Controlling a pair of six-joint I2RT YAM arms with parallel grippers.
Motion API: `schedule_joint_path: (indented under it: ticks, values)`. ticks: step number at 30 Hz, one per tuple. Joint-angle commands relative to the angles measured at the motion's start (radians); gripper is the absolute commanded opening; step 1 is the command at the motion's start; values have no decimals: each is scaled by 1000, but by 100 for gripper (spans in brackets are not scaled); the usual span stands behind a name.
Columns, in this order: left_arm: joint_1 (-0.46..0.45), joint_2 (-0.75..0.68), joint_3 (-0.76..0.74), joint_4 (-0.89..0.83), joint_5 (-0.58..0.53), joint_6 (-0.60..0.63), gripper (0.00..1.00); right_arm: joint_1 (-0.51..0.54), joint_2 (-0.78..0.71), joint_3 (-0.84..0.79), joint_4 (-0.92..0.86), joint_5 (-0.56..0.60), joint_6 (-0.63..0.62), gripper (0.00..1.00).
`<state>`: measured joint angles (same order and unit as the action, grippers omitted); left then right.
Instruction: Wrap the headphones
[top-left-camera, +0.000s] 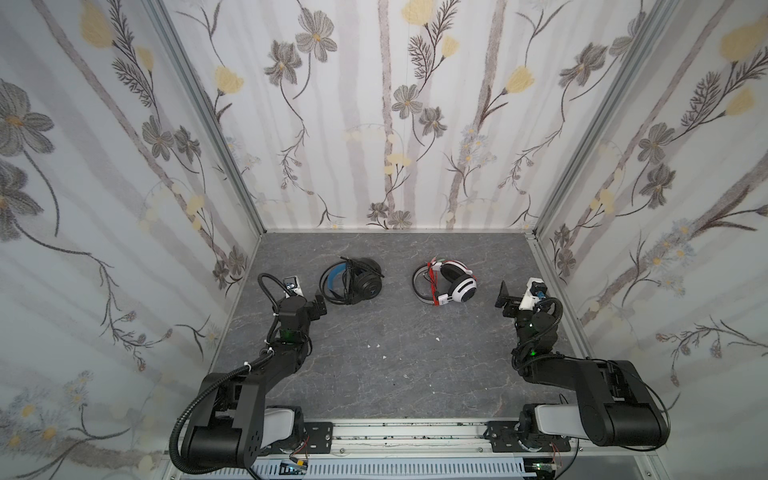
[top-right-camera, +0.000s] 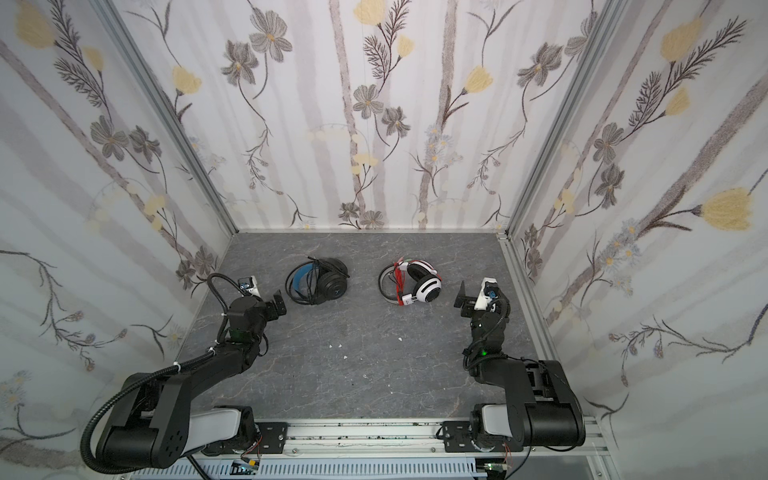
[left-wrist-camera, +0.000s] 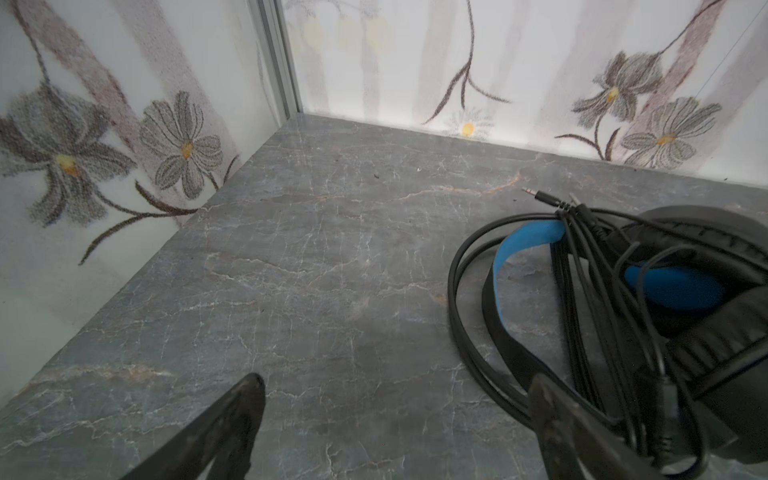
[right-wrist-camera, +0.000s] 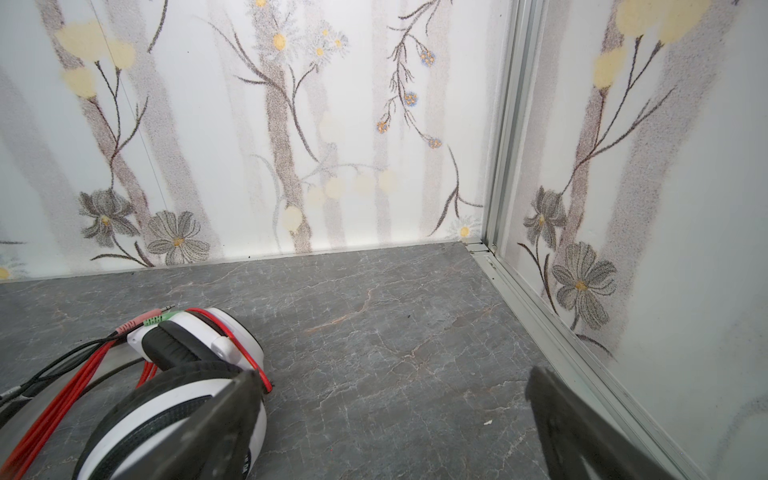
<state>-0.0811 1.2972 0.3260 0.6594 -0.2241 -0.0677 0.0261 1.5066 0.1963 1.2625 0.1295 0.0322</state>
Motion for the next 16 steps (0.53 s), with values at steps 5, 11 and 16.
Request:
schedule_joint_path:
  ticks: [5, 11, 16]
  values:
    - [15, 160, -10, 302, 87, 98, 100, 3, 0, 0, 55, -8, -10, 100]
    - [27, 272, 45, 288, 80, 80, 100, 3, 6, 14, 38, -47, -24, 100]
    - [38, 269, 51, 275, 97, 74, 100, 3, 2, 9, 35, -45, -23, 100]
